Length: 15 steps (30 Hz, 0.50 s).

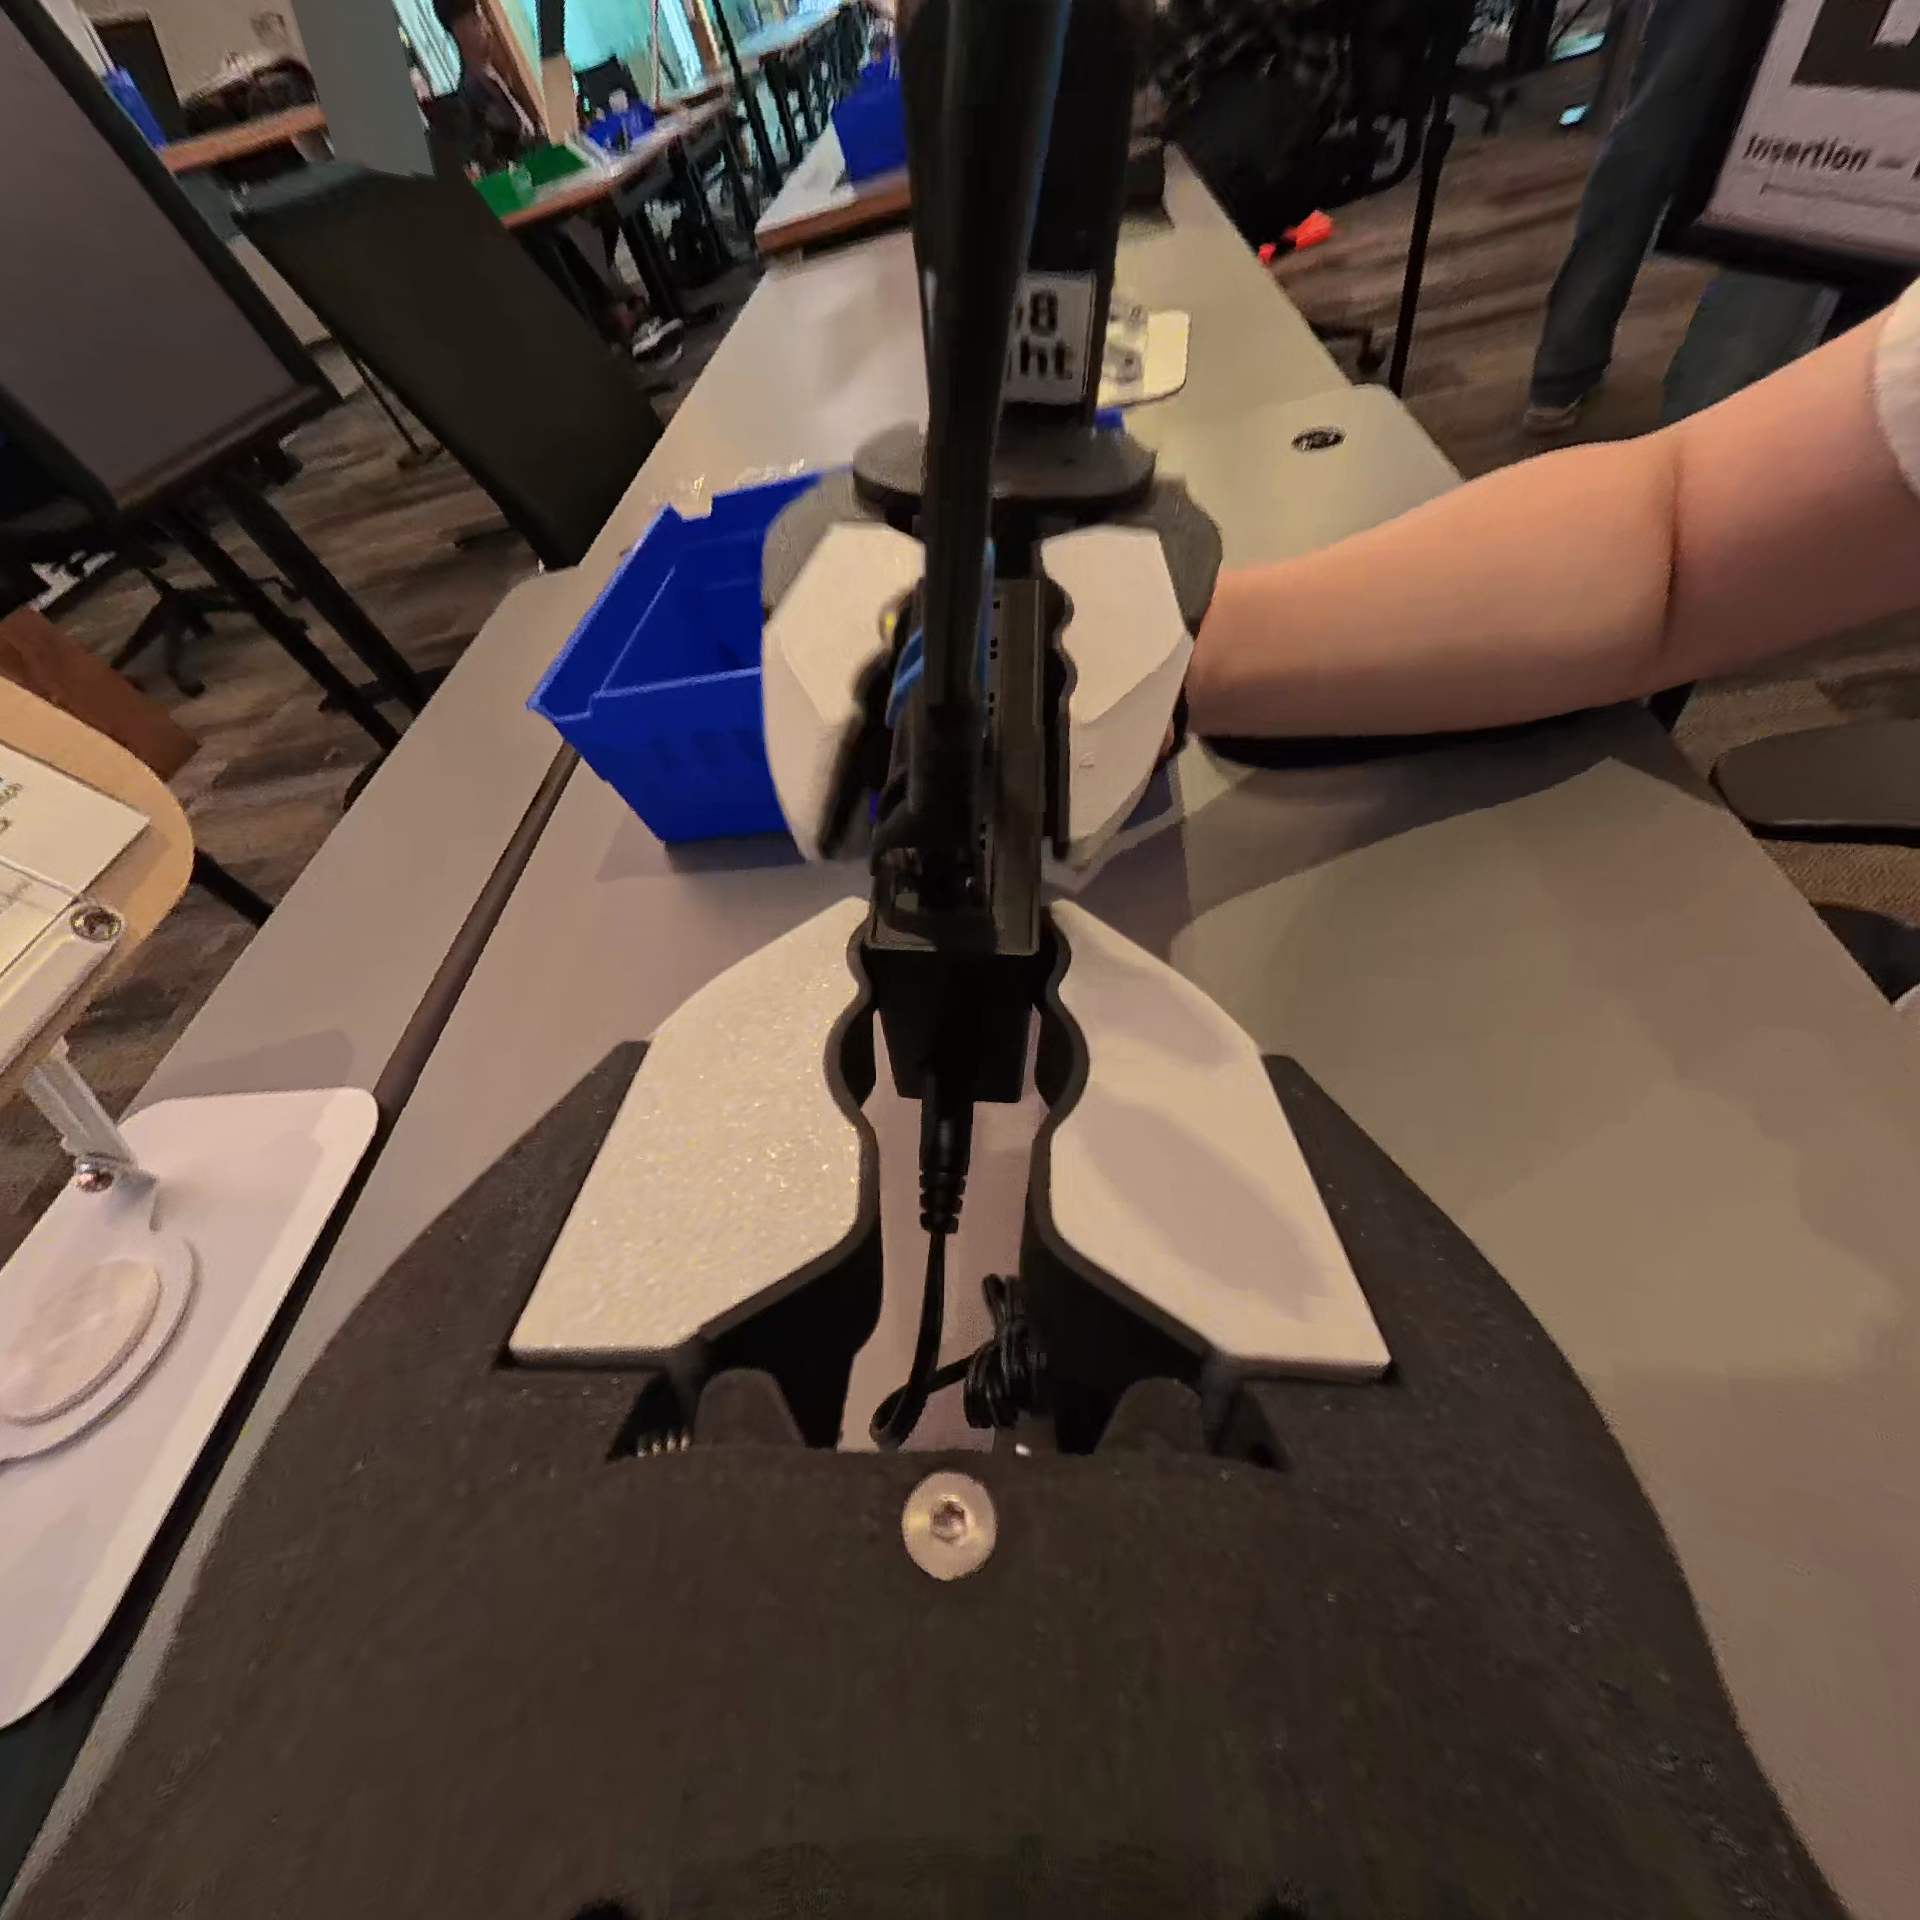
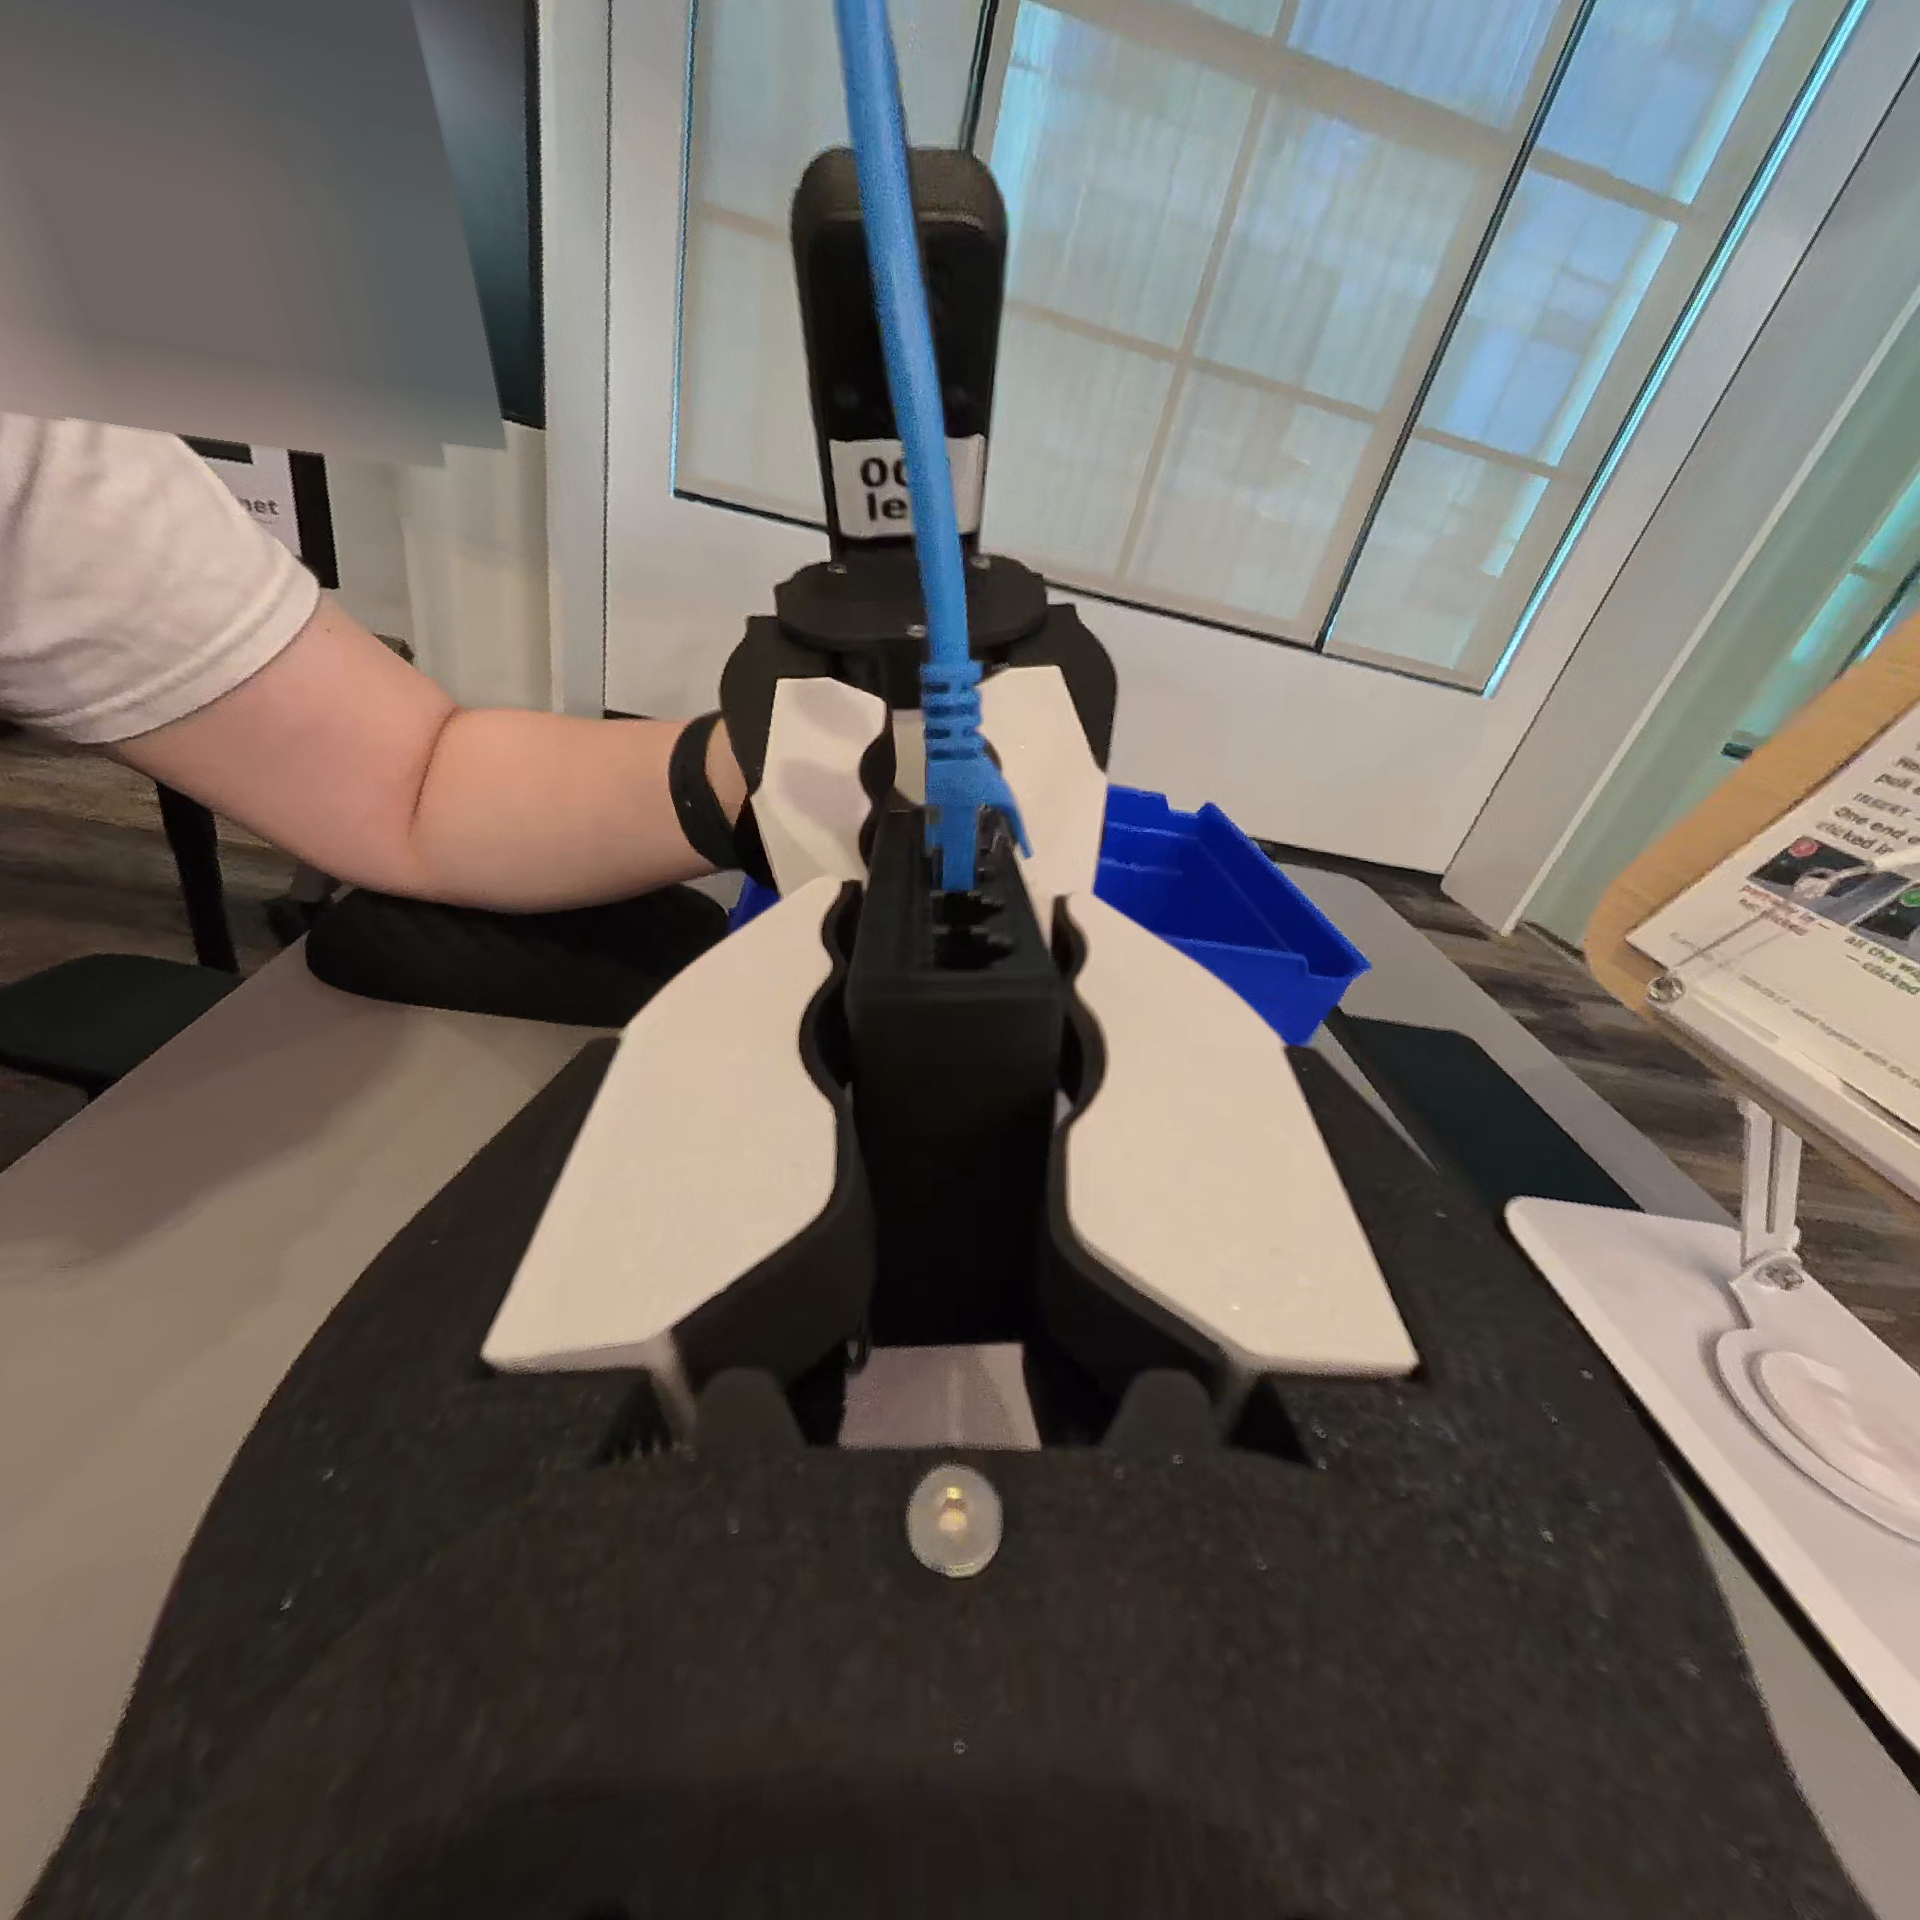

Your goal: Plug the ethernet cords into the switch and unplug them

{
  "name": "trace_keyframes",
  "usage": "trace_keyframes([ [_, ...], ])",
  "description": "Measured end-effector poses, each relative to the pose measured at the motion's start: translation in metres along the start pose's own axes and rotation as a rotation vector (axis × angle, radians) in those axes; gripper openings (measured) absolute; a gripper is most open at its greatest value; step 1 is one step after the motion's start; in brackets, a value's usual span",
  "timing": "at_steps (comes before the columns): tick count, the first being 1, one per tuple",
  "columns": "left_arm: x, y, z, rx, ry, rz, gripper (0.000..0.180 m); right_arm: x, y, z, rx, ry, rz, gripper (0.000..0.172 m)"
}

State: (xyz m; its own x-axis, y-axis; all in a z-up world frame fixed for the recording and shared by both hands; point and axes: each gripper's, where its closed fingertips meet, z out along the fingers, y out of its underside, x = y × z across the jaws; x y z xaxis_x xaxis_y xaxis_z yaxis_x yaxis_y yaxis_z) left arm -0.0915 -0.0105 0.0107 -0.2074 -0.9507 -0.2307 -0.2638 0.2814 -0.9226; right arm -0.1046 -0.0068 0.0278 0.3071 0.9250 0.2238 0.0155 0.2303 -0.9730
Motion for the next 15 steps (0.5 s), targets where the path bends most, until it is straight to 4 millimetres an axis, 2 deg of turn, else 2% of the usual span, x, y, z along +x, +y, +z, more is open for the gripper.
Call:
trace_keyframes([
  [2, -0.002, 0.007, 0.000, -0.051, -0.009, -0.005, 0.026, 0.008, 0.000, -0.008, -0.054, 0.017, 0.025, 0.045],
  [4, -0.006, 0.011, 0.000, -0.081, -0.026, -0.018, 0.026, 0.016, 0.004, -0.018, -0.163, 0.041, 0.041, 0.047],
  [8, -0.008, 0.019, 0.002, -0.151, -0.056, -0.001, 0.026, 0.024, 0.022, -0.033, -0.503, 0.149, -0.067, 0.058],
  [12, -0.002, 0.020, 0.005, -0.181, -0.045, 0.039, 0.026, 0.014, 0.031, -0.028, -0.631, 0.141, -0.208, 0.056],
  [14, 0.001, 0.019, 0.008, -0.184, -0.038, 0.045, 0.026, 0.010, 0.037, -0.023, -0.645, 0.117, -0.226, 0.050],
  [15, 0.000, 0.020, 0.009, -0.189, -0.049, 0.051, 0.026, 0.007, 0.042, -0.023, -0.662, 0.090, -0.226, 0.041],
])
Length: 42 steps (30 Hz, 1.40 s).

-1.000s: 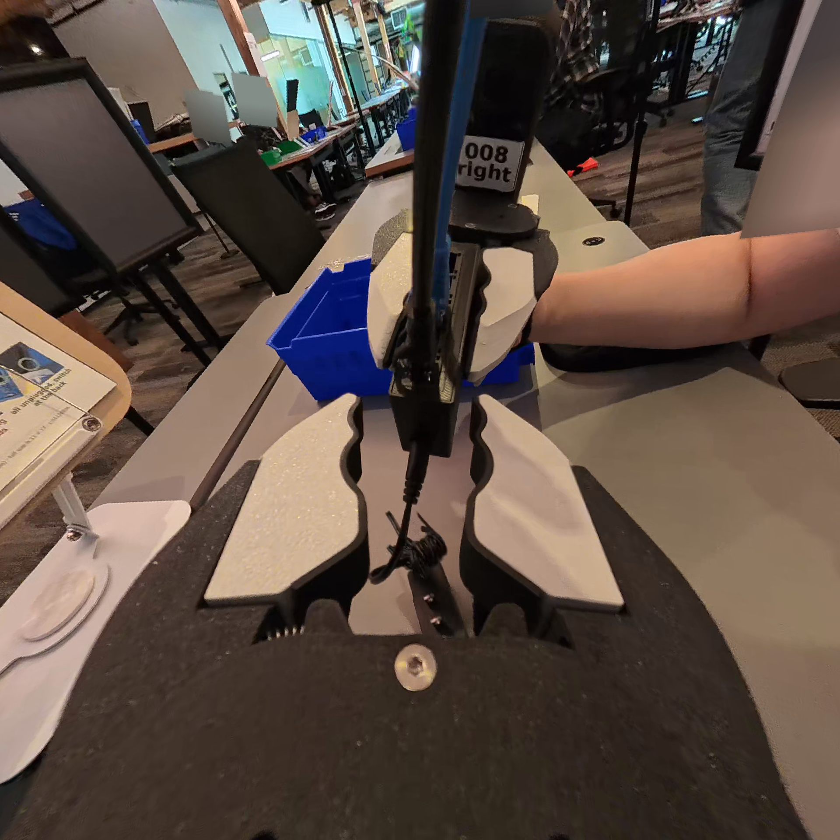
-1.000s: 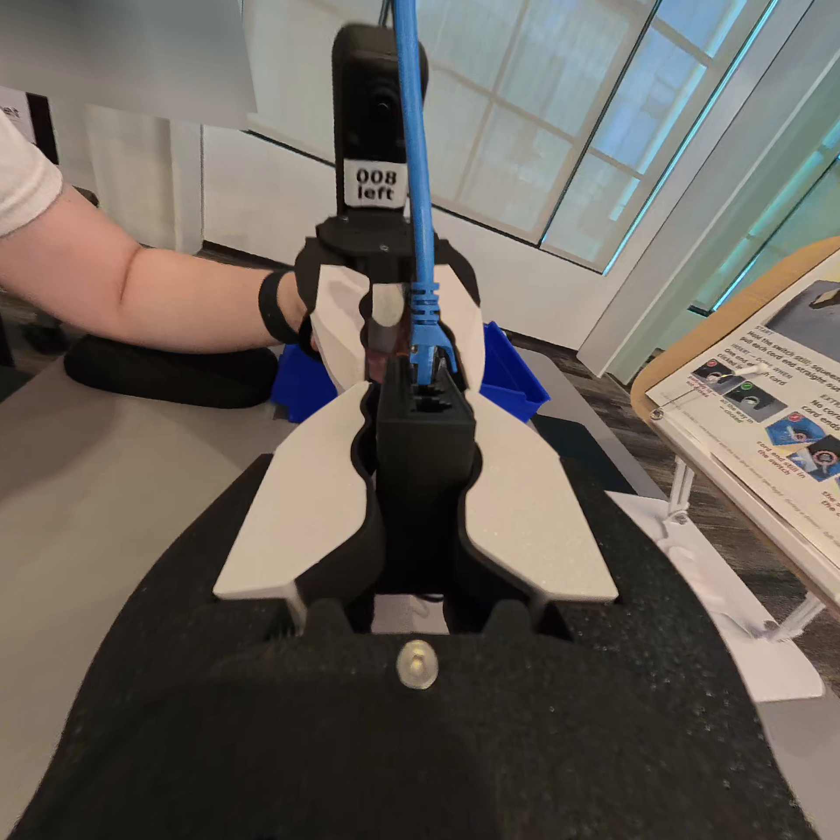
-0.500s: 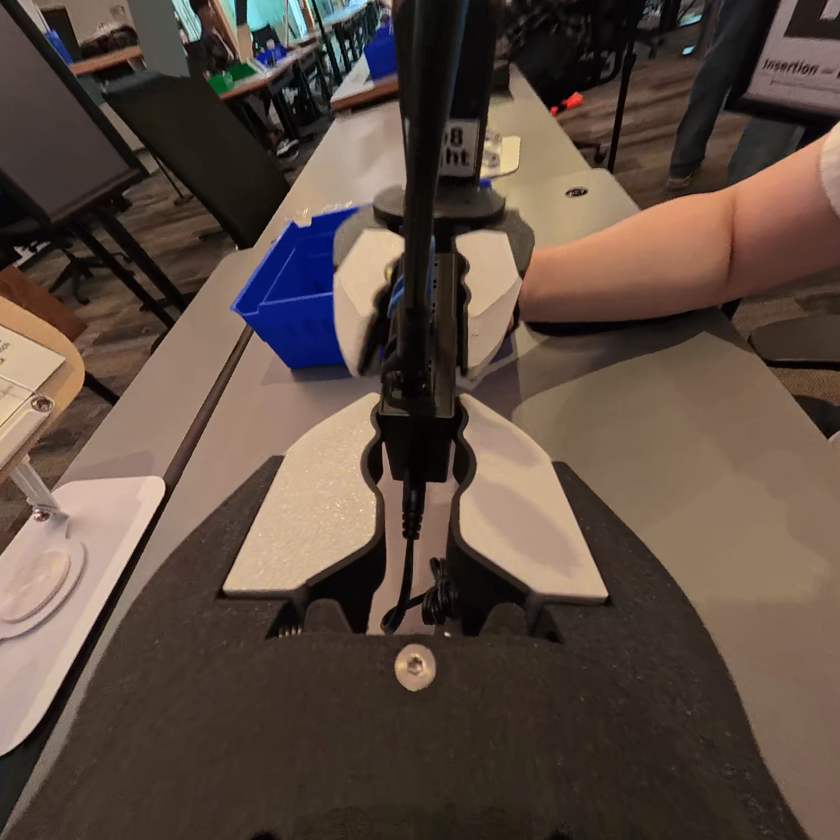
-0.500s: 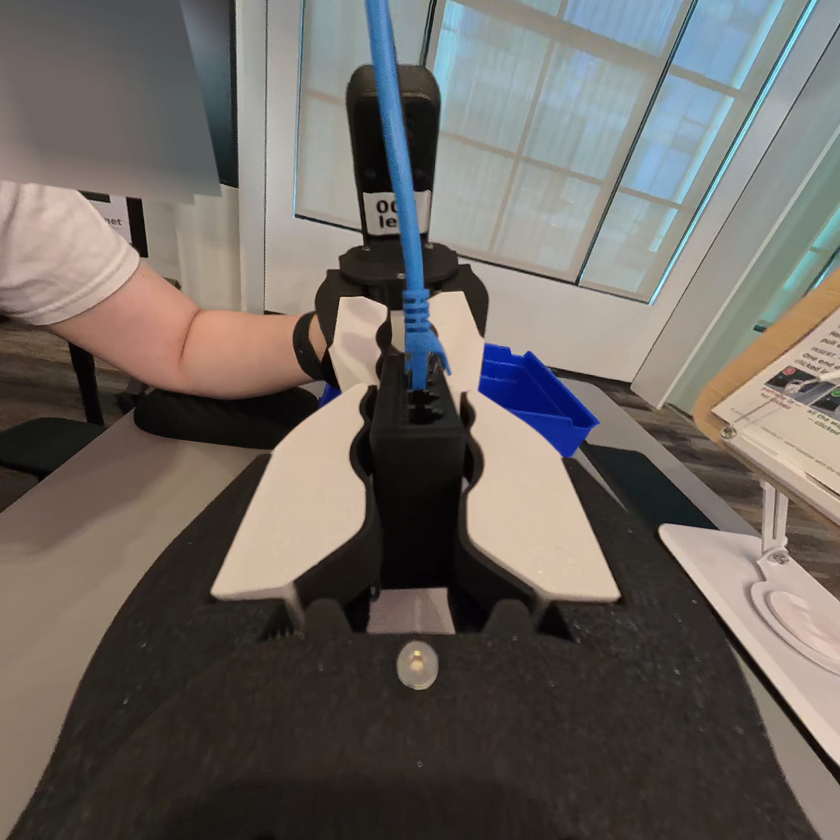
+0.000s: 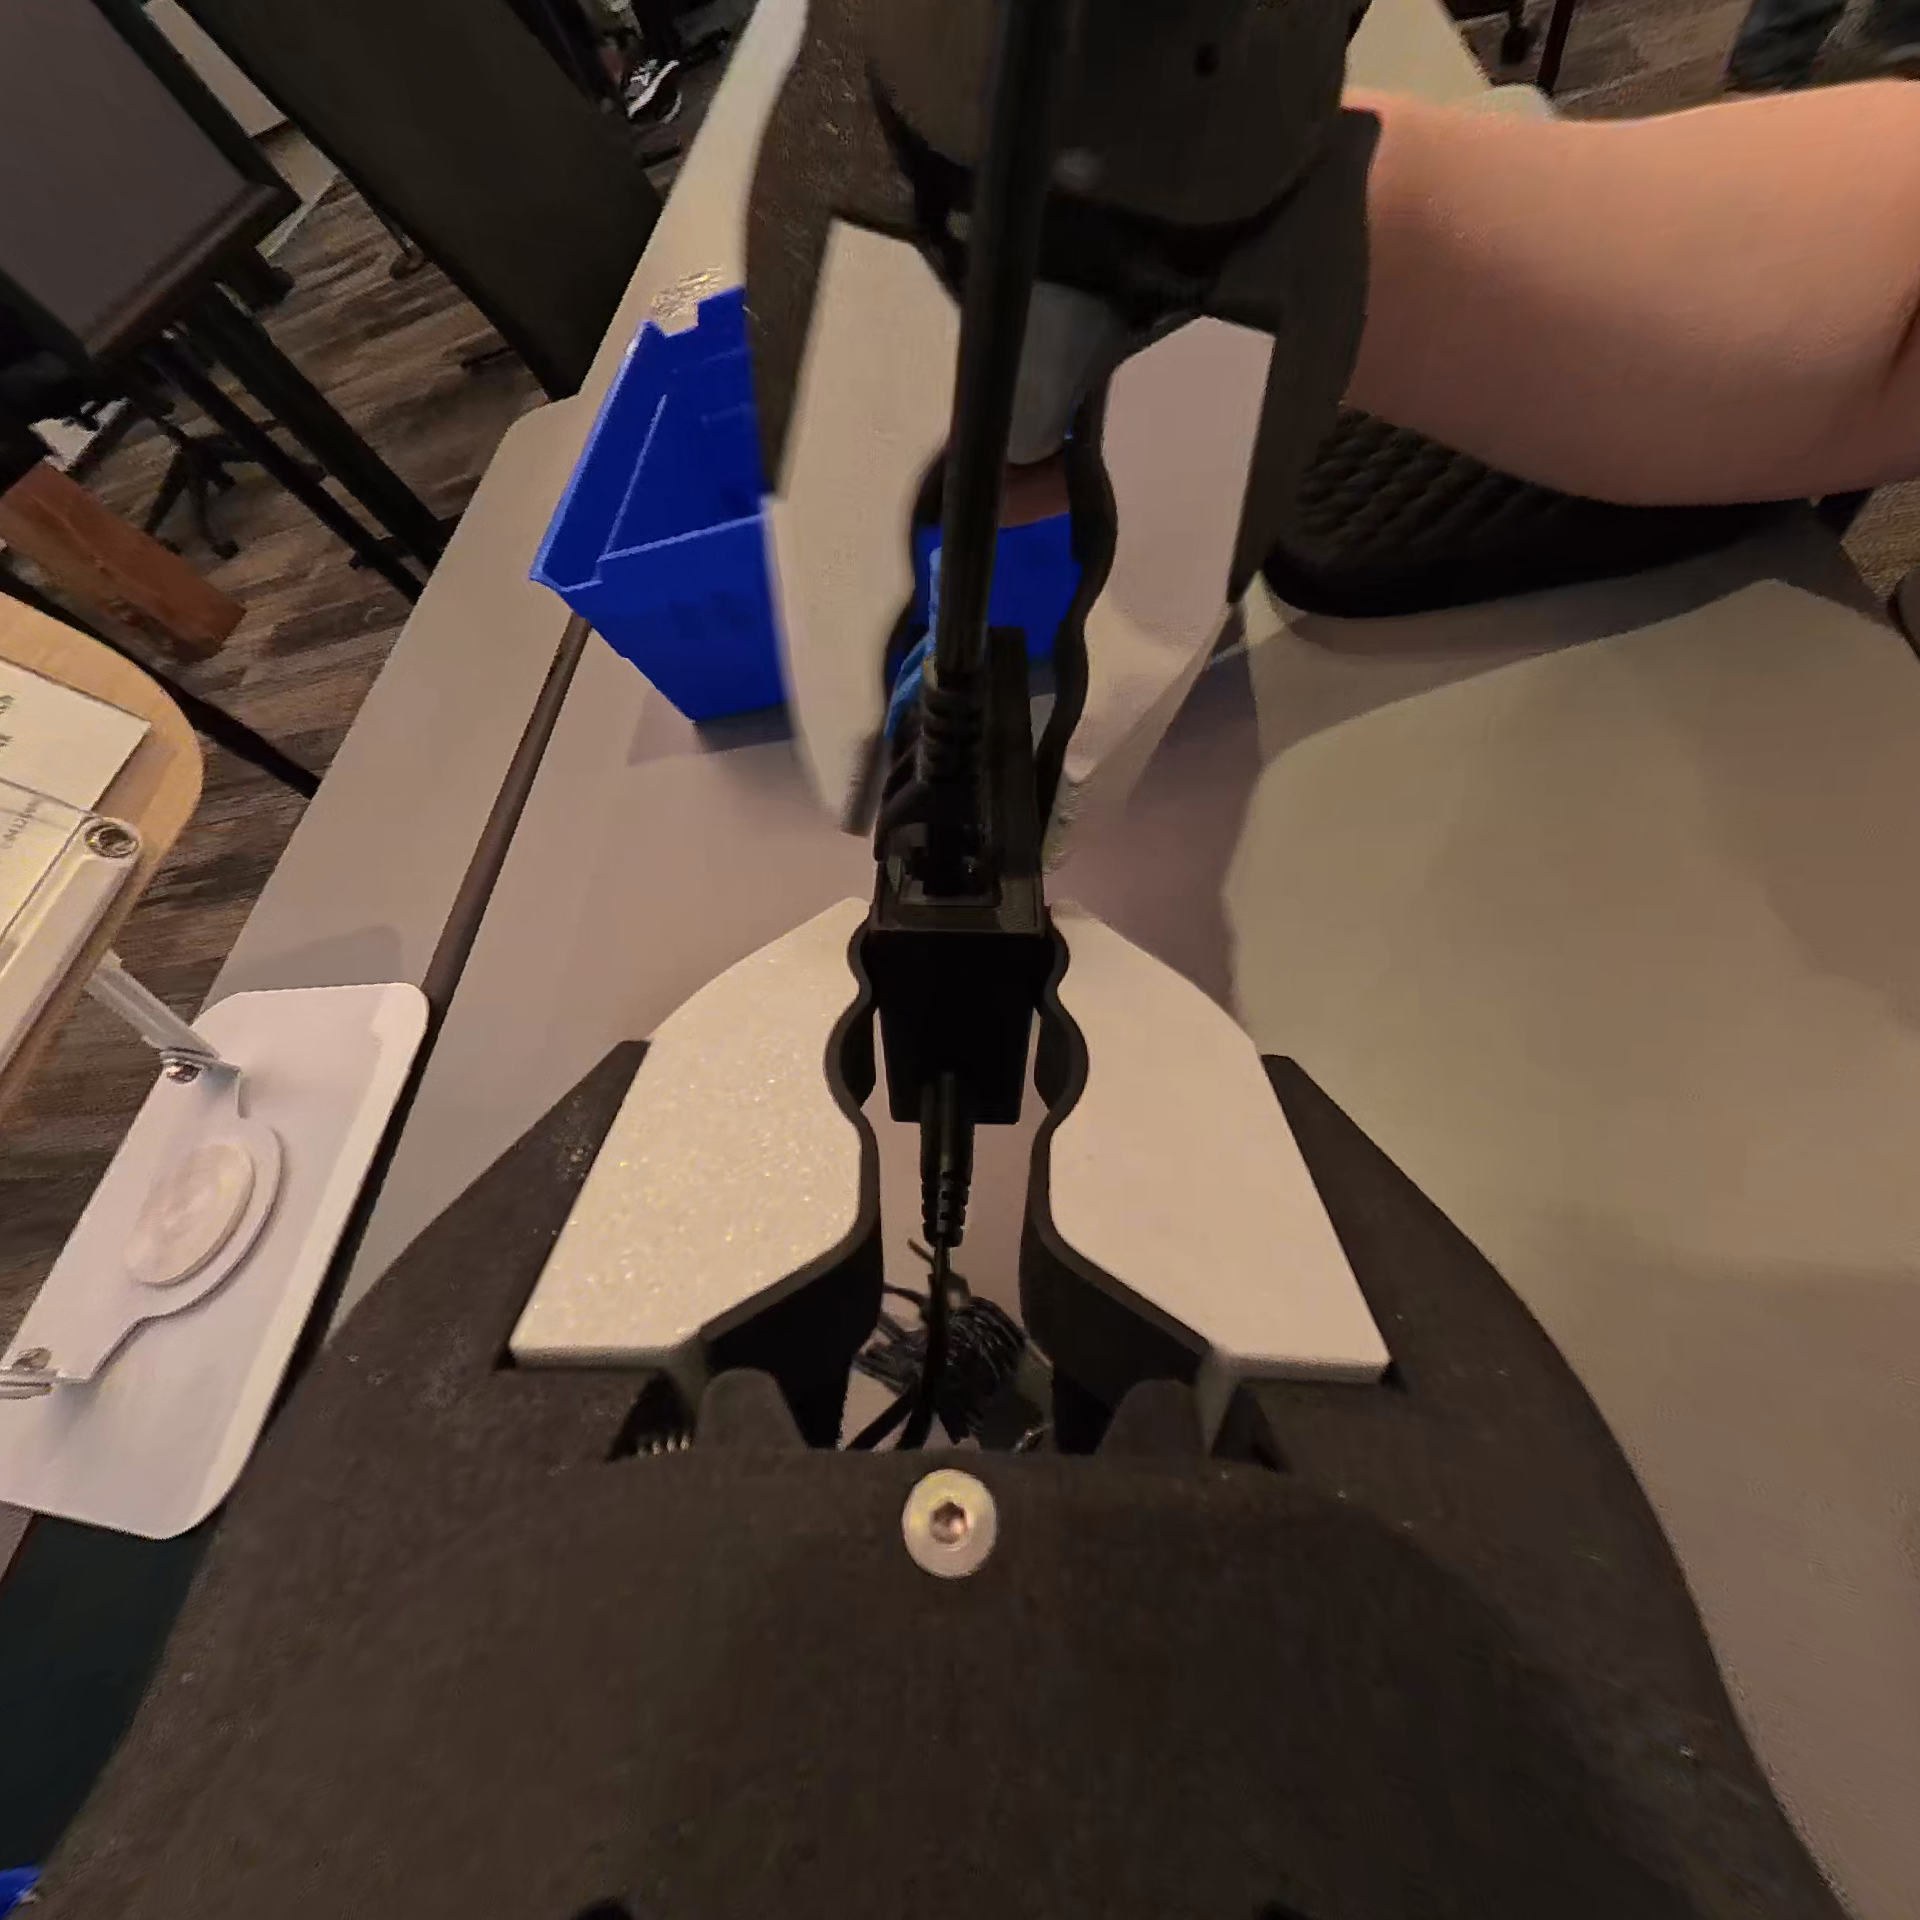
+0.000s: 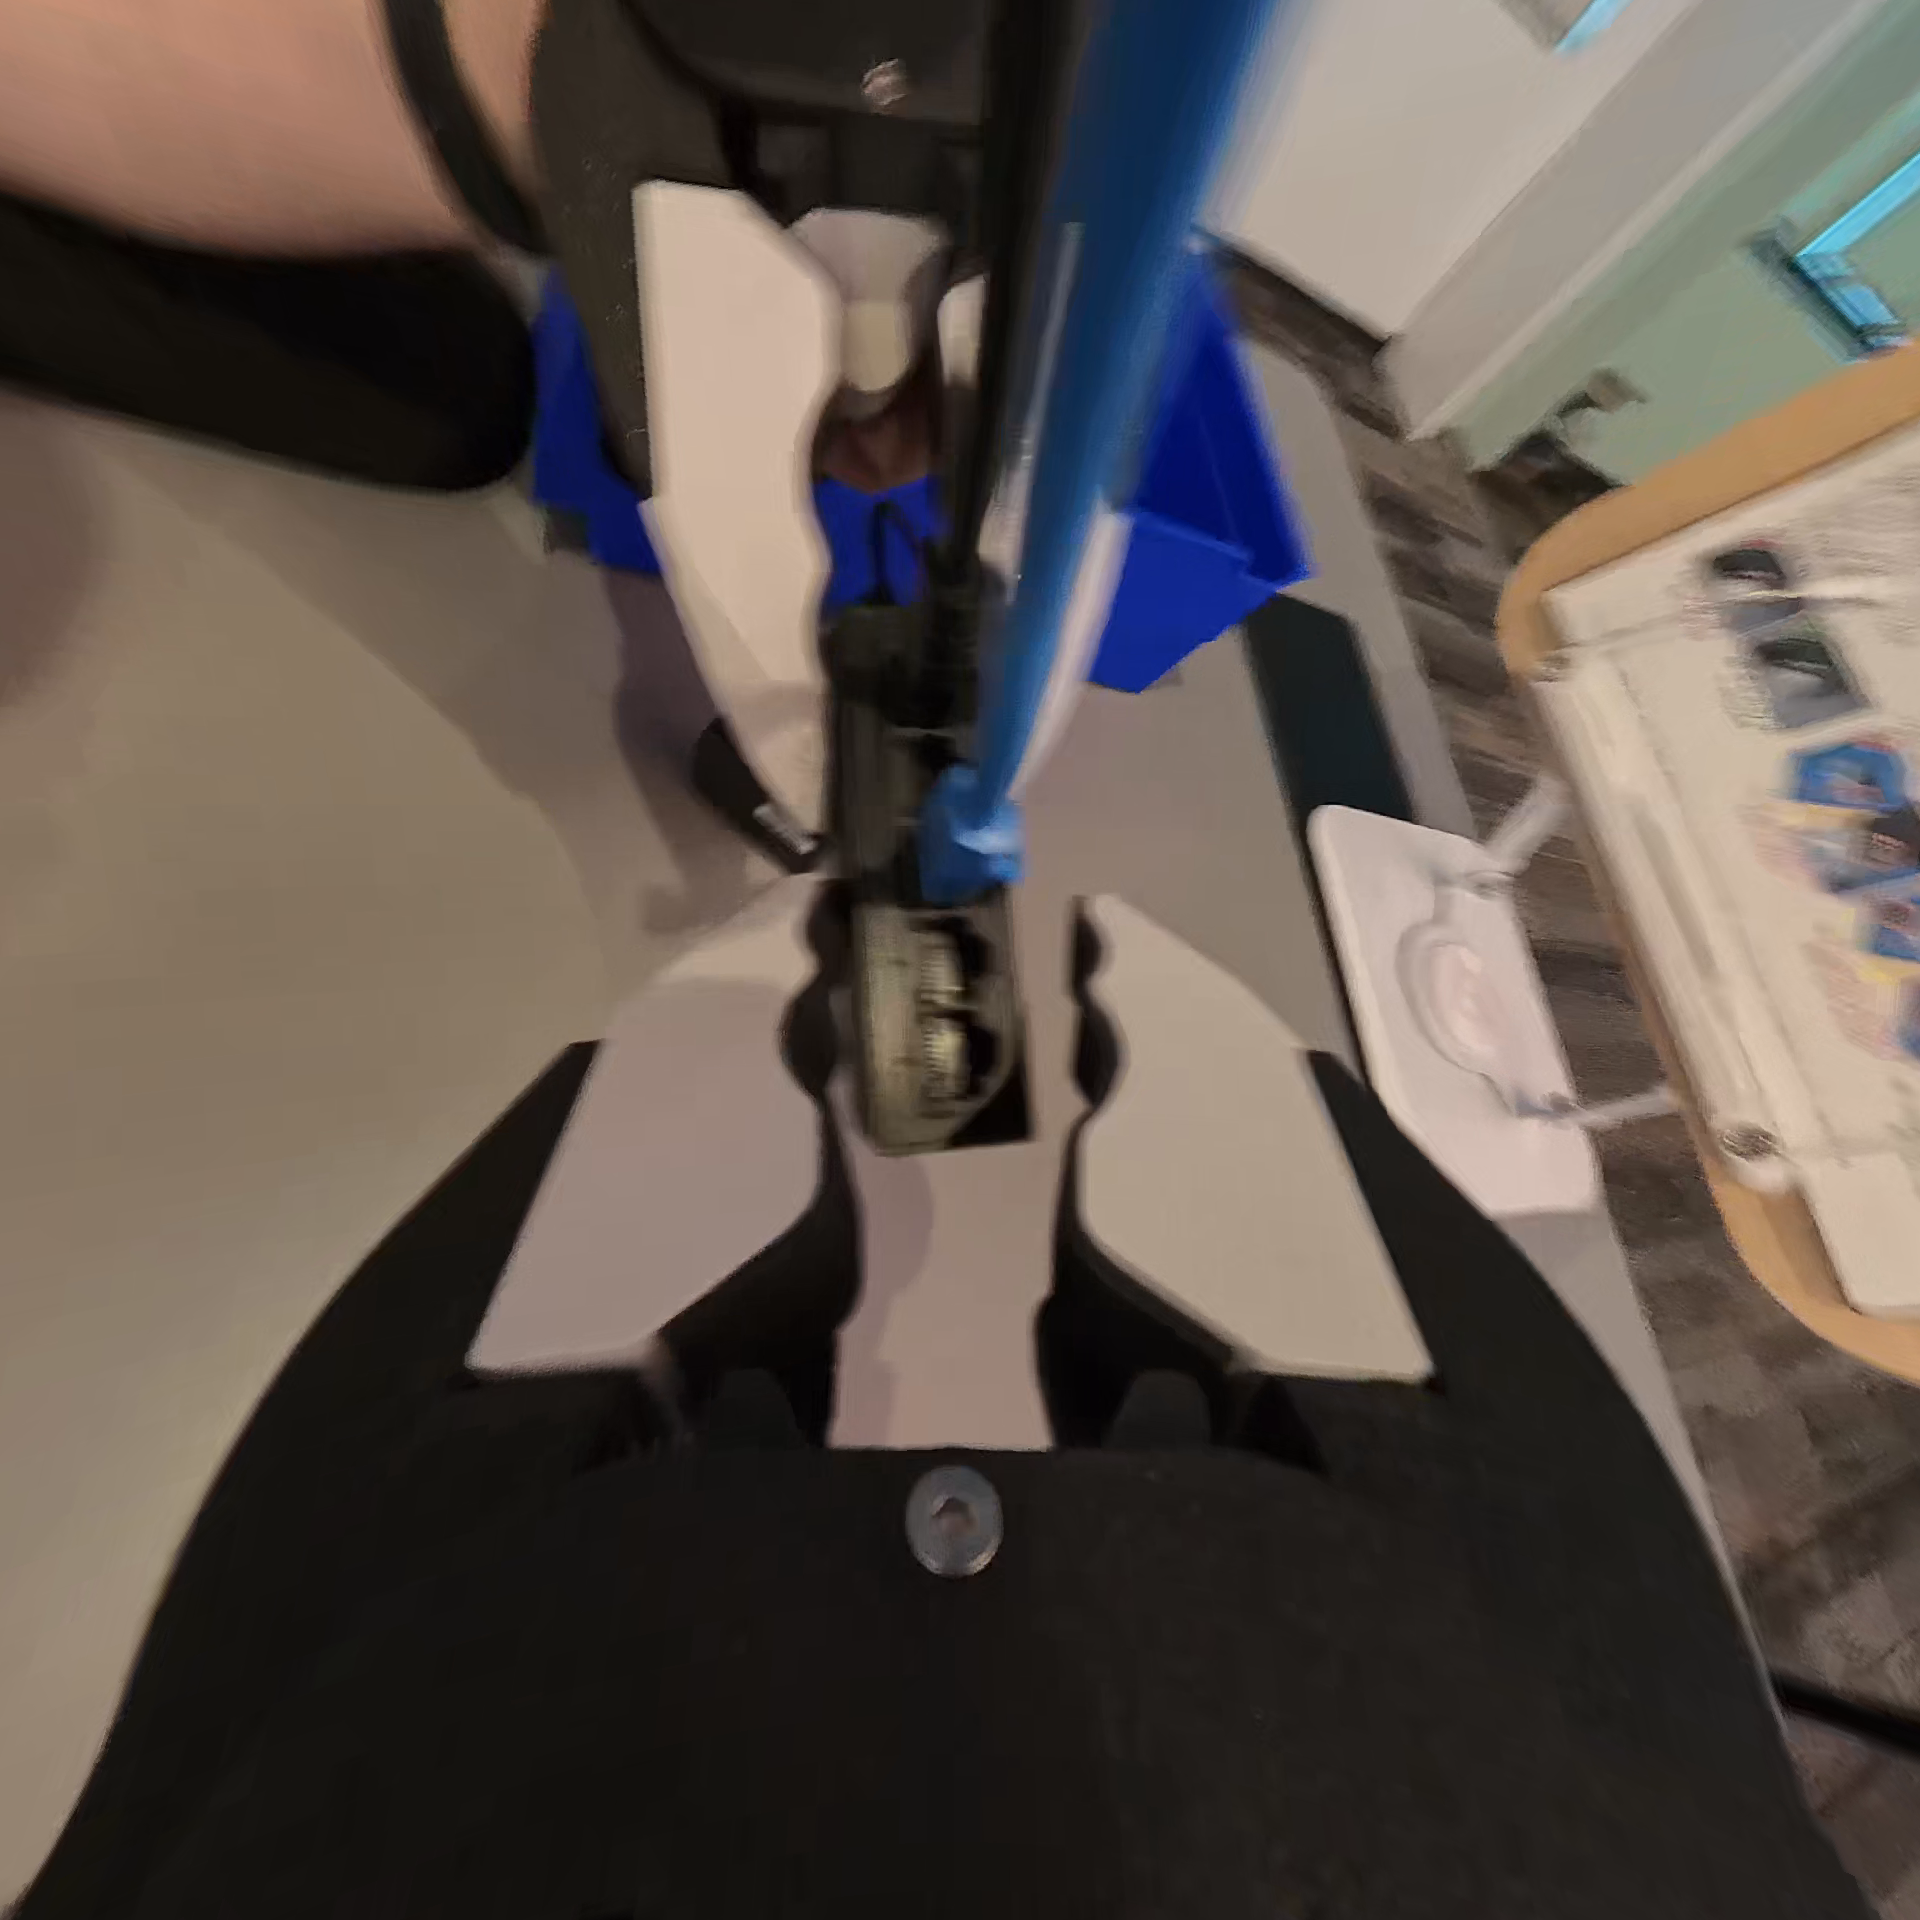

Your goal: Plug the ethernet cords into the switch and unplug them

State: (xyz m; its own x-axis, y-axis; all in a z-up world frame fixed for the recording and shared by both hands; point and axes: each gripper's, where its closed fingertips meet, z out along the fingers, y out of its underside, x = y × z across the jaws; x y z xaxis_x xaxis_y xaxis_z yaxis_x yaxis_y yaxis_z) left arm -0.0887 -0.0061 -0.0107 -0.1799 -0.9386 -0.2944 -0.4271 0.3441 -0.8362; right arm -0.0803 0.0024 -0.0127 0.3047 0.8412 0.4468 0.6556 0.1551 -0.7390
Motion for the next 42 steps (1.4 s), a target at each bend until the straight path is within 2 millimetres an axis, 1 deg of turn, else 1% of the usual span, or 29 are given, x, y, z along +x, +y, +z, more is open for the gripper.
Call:
trace_keyframes([
  [1, -0.001, 0.001, 0.000, -0.002, -0.008, 0.008, 0.026, -0.003, 0.001, 0.001, -0.003, -0.017, -0.004, 0.030],
  [3, -0.001, -0.001, -0.001, 0.009, -0.008, 0.016, 0.026, -0.003, 0.001, 0.002, 0.015, -0.024, 0.001, 0.029],
  [6, -0.005, -0.009, -0.005, 0.062, -0.012, -0.038, 0.029, 0.002, -0.003, 0.001, 0.054, 0.023, -0.030, 0.028],
  [8, -0.007, -0.011, -0.012, 0.078, 0.018, -0.104, 0.038, 0.008, -0.001, 0.001, 0.039, 0.085, -0.089, 0.027],
  [10, -0.011, -0.013, -0.022, 0.079, 0.027, -0.174, 0.055, 0.016, 0.002, -0.001, 0.023, 0.159, -0.157, 0.027],
  [14, -0.022, -0.023, -0.045, 0.130, 0.005, -0.291, 0.072, 0.029, 0.000, -0.006, 0.046, 0.305, -0.270, 0.027],
  [16, -0.029, -0.021, -0.051, 0.117, -0.037, -0.292, 0.070, 0.033, -0.002, -0.009, 0.046, 0.372, -0.338, 0.027],
  [18, -0.031, -0.017, -0.053, 0.087, -0.057, -0.312, 0.065, 0.037, -0.003, -0.013, 0.036, 0.438, -0.406, 0.027],
  [20, -0.026, -0.019, -0.053, 0.063, -0.035, -0.369, 0.060, 0.041, -0.003, -0.015, 0.010, 0.490, -0.451, 0.027],
  [22, -0.017, -0.026, -0.055, 0.063, -0.004, -0.422, 0.052, 0.045, -0.001, -0.015, -0.022, 0.530, -0.479, 0.027],
  [24, -0.008, -0.032, -0.054, 0.062, 0.023, -0.444, 0.049, 0.047, 0.001, -0.016, -0.034, 0.552, -0.493, 0.027],
  [26, -0.005, -0.033, -0.049, 0.059, 0.016, -0.468, 0.047, 0.048, -0.001, -0.017, -0.024, 0.567, -0.494, 0.027],
  [28, -0.001, -0.028, -0.040, 0.032, 0.028, -0.500, 0.046, 0.050, -0.003, -0.020, -0.013, 0.587, -0.492, 0.027],
  [31, 0.004, -0.014, -0.020, -0.022, 0.062, -0.554, 0.046, 0.053, -0.008, -0.026, -0.005, 0.626, -0.497, 0.027],
  [32, 0.002, -0.014, -0.013, 0.000, 0.057, -0.567, 0.046, 0.053, -0.009, -0.027, -0.001, 0.630, -0.493, 0.027],
  [34, -0.013, -0.022, -0.005, 0.128, -0.013, -0.583, 0.051, 0.053, -0.014, -0.031, 0.017, 0.642, -0.491, 0.027],
  [36, -0.027, -0.030, -0.005, 0.251, -0.094, -0.540, 0.054, 0.053, -0.017, -0.033, 0.027, 0.645, -0.487, 0.027],
  [38, -0.035, -0.031, -0.009, 0.283, -0.161, -0.487, 0.059, 0.053, -0.020, -0.036, 0.038, 0.653, -0.487, 0.027],
  [39, -0.035, -0.033, -0.010, 0.292, -0.164, -0.467, 0.059, 0.053, -0.022, -0.037, 0.046, 0.656, -0.487, 0.027],
  [40, -0.031, -0.035, -0.010, 0.295, -0.144, -0.454, 0.050, 0.053, -0.025, -0.038, 0.058, 0.662, -0.487, 0.027],
  [42, -0.025, -0.041, -0.011, 0.304, -0.110, -0.458, 0.050, 0.051, -0.029, -0.039, 0.080, 0.659, -0.482, 0.027],
])
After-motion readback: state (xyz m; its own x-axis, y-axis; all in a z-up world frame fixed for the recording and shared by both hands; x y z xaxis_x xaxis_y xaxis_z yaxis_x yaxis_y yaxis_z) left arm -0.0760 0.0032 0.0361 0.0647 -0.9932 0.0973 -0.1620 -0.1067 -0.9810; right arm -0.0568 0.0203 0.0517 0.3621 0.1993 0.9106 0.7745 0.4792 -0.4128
